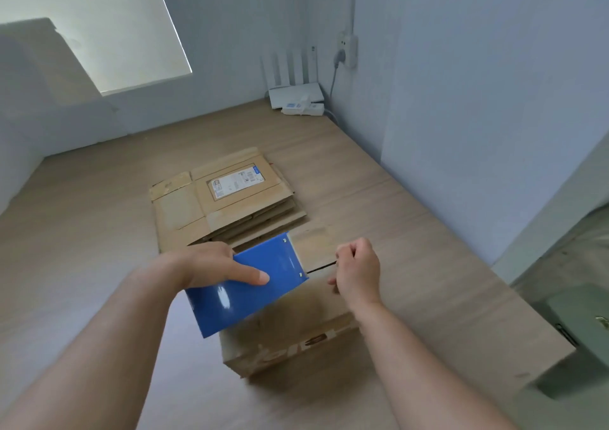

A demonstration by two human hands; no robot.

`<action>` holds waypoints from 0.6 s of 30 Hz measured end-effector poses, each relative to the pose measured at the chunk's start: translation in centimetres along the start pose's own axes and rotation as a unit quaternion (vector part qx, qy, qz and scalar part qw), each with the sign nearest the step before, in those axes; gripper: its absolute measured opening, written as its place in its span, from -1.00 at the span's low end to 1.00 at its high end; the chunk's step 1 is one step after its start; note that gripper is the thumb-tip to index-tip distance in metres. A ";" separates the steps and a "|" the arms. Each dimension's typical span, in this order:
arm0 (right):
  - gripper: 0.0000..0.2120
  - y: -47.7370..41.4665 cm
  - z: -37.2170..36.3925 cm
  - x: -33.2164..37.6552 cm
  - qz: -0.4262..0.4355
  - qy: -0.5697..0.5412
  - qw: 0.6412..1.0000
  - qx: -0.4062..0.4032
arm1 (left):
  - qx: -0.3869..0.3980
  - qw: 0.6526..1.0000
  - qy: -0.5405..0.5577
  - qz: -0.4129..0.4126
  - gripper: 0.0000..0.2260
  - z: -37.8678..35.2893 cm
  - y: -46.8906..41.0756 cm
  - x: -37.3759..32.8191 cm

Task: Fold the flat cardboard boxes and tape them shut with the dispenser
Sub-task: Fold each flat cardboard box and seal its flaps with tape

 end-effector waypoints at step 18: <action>-0.88 -1.7 2.7 -2.1 -0.063 -0.015 0.998 -0.014 | -0.018 0.998 -0.062 0.020 -0.62 -1.9 -2.0 -3.9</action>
Point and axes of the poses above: each hand's wrist, its own y-axis away from the middle knuckle, its own z-axis out of the back of the hand, x = y × z, the point moved 4 cm from there along -y, towards the middle knuckle, and after that the axes turned 5 degrees about x, right-handed, at the moved point
